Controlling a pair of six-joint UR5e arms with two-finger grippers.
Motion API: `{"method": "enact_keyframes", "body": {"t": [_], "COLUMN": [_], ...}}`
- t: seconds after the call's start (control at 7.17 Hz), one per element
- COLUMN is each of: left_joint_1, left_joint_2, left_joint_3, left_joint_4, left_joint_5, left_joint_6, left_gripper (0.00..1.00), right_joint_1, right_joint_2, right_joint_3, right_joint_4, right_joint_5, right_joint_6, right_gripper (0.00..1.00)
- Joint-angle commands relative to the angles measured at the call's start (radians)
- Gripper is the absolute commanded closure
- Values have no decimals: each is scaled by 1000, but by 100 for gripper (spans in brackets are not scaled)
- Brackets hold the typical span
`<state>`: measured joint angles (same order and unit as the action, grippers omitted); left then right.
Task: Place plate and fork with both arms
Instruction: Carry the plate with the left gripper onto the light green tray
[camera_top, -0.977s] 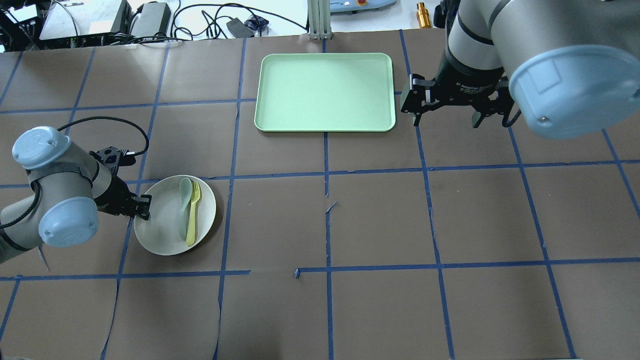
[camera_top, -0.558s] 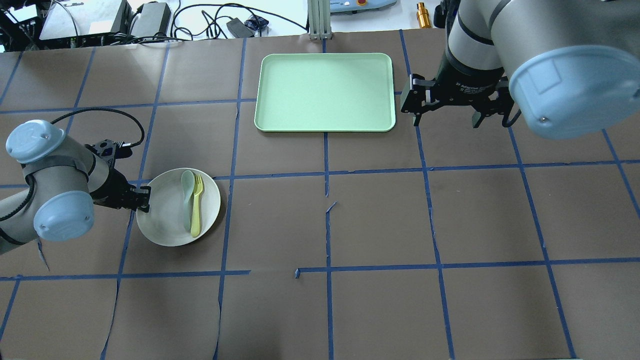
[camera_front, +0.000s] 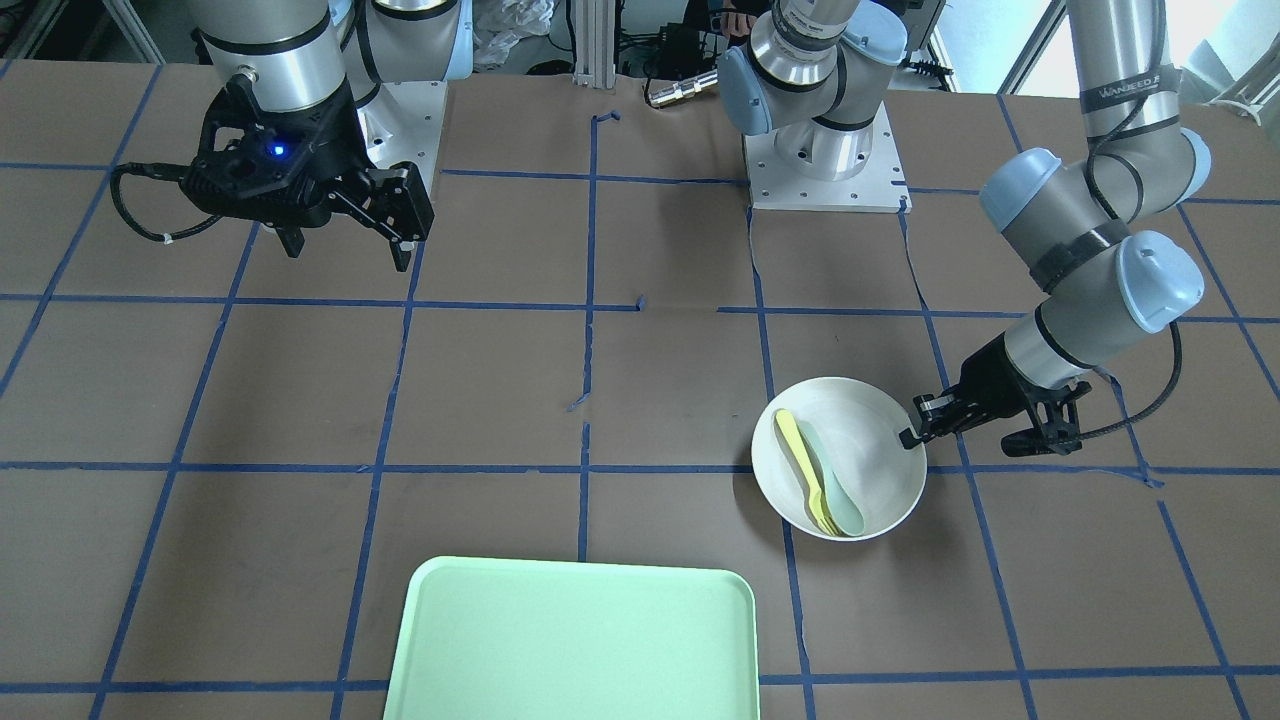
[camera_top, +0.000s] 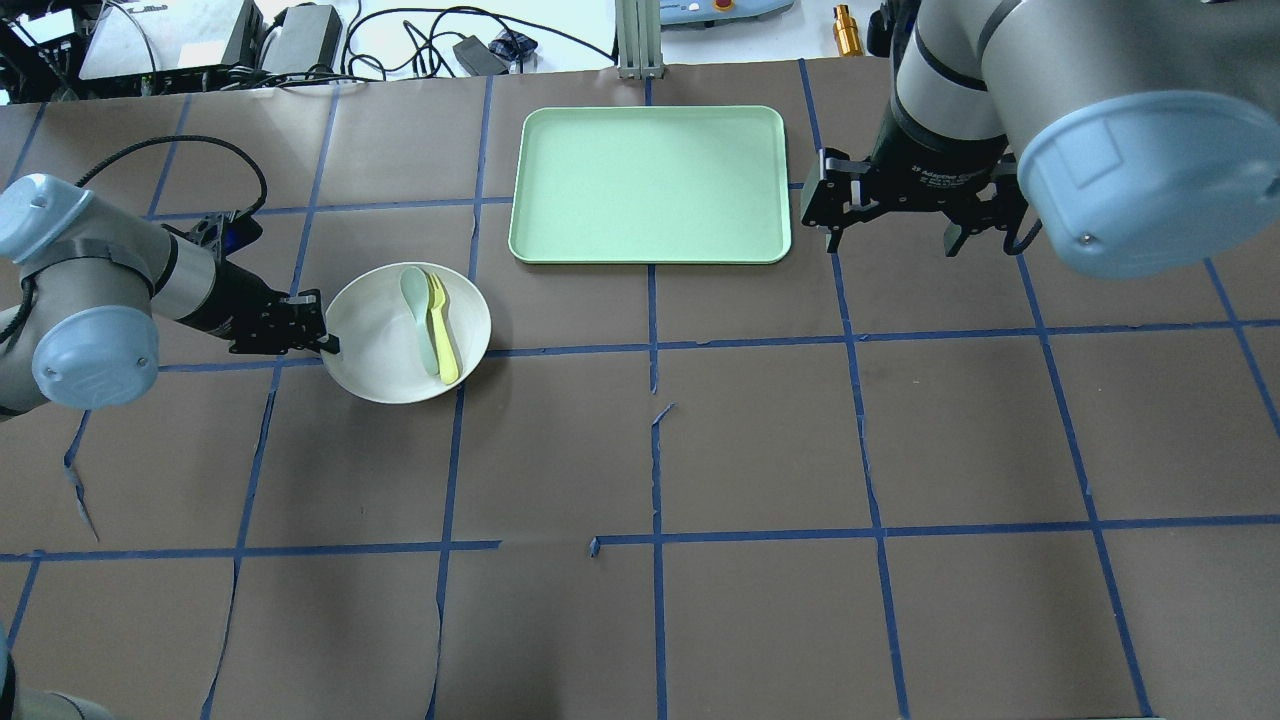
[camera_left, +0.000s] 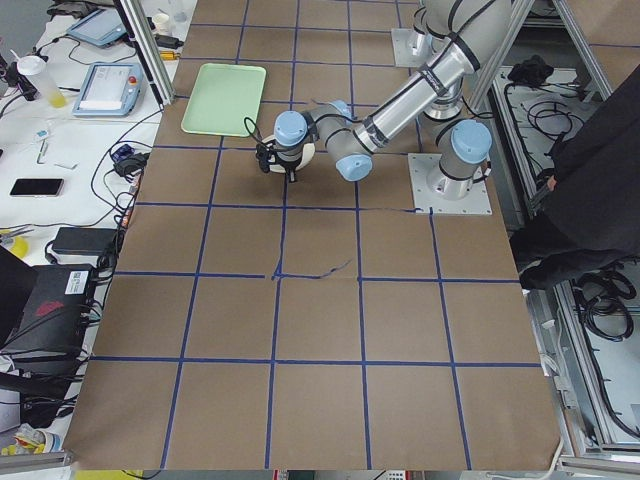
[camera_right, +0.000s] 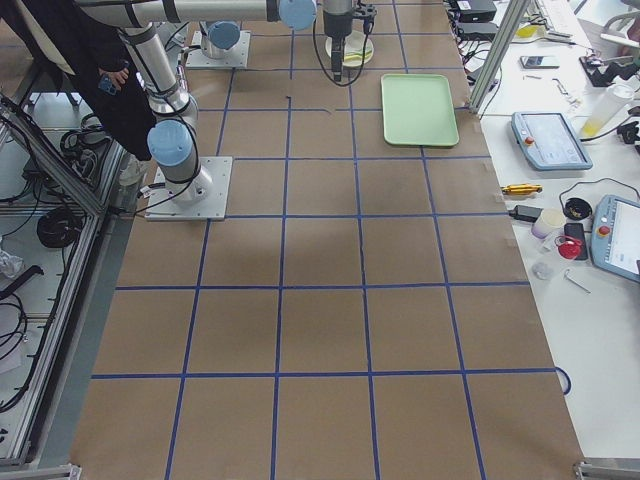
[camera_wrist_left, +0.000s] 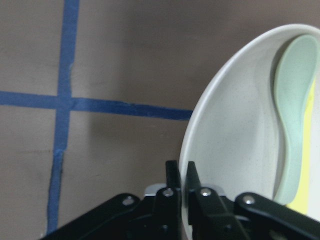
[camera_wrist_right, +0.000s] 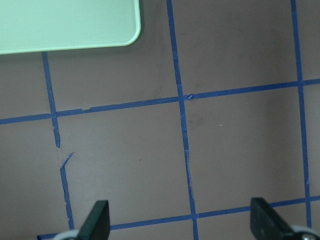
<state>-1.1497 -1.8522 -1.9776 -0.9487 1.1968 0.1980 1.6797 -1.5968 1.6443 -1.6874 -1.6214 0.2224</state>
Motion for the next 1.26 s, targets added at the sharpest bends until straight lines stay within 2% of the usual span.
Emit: {"method": "enact_keyframes", "body": {"t": [0.0, 0.28, 0.42, 0.56, 0.84, 1.12], "left_joint_1": [-95, -215, -263, -315, -402, -442], "left_joint_2": [-88, -271, -347, -416, -523, -603], "left_joint_3": [137, 379, 508, 602, 751, 868], "left_joint_4": [-10, -19, -98, -107, -107, -110], "left_joint_5": [-91, -92, -91, -92, -92, -125], "left_joint_6": [-69, -71, -69, -86, -184, -264], "left_gripper": [100, 100, 100, 100, 100, 100], "right_joint_1": [0, 0, 0, 3, 6, 8], "right_joint_2": [0, 0, 0, 0, 0, 0], "right_joint_3": [0, 0, 2, 5, 5, 25], "right_joint_4": [0, 0, 0, 0, 0, 0], "right_joint_5": [-1, 0, 0, 0, 0, 0], "right_joint_6": [0, 0, 0, 0, 0, 2], "right_gripper": [0, 0, 0, 0, 0, 0]}}
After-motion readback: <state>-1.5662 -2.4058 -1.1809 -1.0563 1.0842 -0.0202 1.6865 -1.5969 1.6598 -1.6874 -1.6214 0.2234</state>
